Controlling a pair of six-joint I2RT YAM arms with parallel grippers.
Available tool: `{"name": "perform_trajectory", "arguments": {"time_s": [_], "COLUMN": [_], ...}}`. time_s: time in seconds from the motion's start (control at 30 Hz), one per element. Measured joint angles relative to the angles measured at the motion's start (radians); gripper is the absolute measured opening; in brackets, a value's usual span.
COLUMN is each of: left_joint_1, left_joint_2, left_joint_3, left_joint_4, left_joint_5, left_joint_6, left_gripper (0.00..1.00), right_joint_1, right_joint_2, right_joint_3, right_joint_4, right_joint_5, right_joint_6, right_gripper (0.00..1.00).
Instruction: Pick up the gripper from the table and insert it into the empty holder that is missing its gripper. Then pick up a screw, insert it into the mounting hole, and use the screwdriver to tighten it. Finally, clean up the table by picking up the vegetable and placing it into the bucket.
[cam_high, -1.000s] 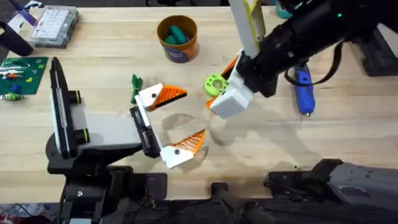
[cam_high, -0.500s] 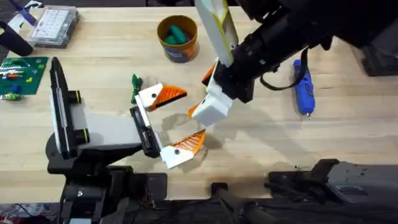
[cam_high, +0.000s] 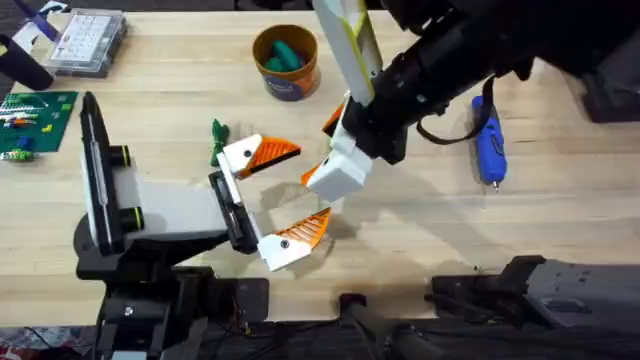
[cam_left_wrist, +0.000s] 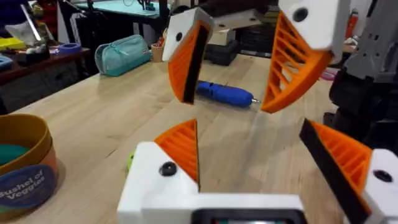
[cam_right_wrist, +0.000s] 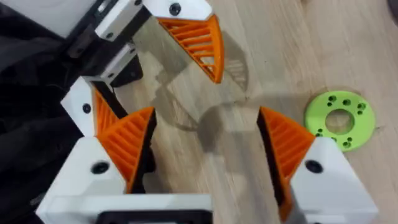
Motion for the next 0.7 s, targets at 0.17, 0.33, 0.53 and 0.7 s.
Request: {"name": "perform_trajectory", "arguments": {"time_s": [0.17,0.33,0.53,0.7], "left_joint_1": [0.0,0.0,0.0,0.0], "left_joint_2": [0.0,0.0,0.0,0.0], "left_joint_3": [0.0,0.0,0.0,0.0], "left_joint_4": [0.0,-0.007,-0.038,-0.127], "left_joint_5": [0.0,0.0,-0.001,-0.003], "left_joint_6": [0.0,0.0,0.001,0.005], "left_gripper": [0.989,0.989,0.989,0.989], "right_joint_1": [0.0,0.0,0.0,0.0], "right_joint_2": [0.0,0.0,0.0,0.0], "right_joint_3": [0.0,0.0,0.0,0.0], "right_joint_4": [0.0,-0.002,-0.016,-0.021], "right_joint_5": [0.0,0.0,0.0,0.0], "right_joint_6": [0.0,0.0,0.0,0.0], "right_gripper": [0.976,0.976,0.976,0.976]}}
